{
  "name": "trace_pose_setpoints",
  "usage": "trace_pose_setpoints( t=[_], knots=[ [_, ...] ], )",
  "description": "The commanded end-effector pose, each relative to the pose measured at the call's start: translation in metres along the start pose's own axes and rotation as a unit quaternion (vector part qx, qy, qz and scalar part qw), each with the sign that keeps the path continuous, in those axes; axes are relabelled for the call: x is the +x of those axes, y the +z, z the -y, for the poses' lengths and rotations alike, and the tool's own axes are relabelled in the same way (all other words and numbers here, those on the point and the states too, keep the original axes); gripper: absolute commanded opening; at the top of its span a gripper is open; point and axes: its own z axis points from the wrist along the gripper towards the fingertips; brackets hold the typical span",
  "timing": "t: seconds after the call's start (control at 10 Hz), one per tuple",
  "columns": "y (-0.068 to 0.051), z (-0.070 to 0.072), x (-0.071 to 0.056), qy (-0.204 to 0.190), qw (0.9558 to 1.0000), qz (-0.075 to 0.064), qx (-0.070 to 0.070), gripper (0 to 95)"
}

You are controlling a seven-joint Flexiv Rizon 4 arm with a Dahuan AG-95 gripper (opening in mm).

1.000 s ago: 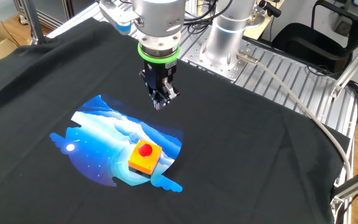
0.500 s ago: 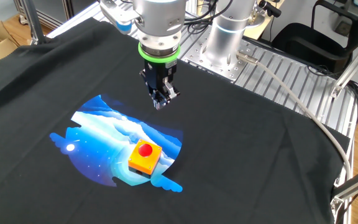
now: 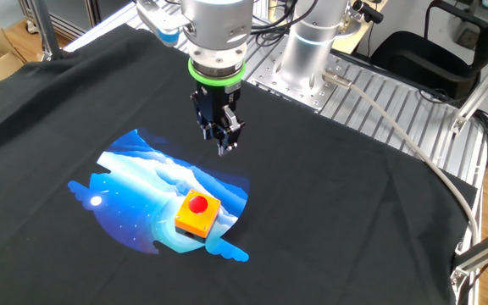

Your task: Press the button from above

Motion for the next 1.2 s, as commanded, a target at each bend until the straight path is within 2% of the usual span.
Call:
trace_pose_setpoints(
  t=[0.1,0.9,1.2],
  knots=[
    [0.0003,0.0004,0.0005,-0.003,1.0000,0.000,-0.001,0.0],
    [0.0020,0.0001,0.0002,-0.003,1.0000,0.005,0.001,0.0],
    [0.0033,-0.0033,-0.0064,-0.003,1.0000,0.005,0.002,0.0]
  ],
)
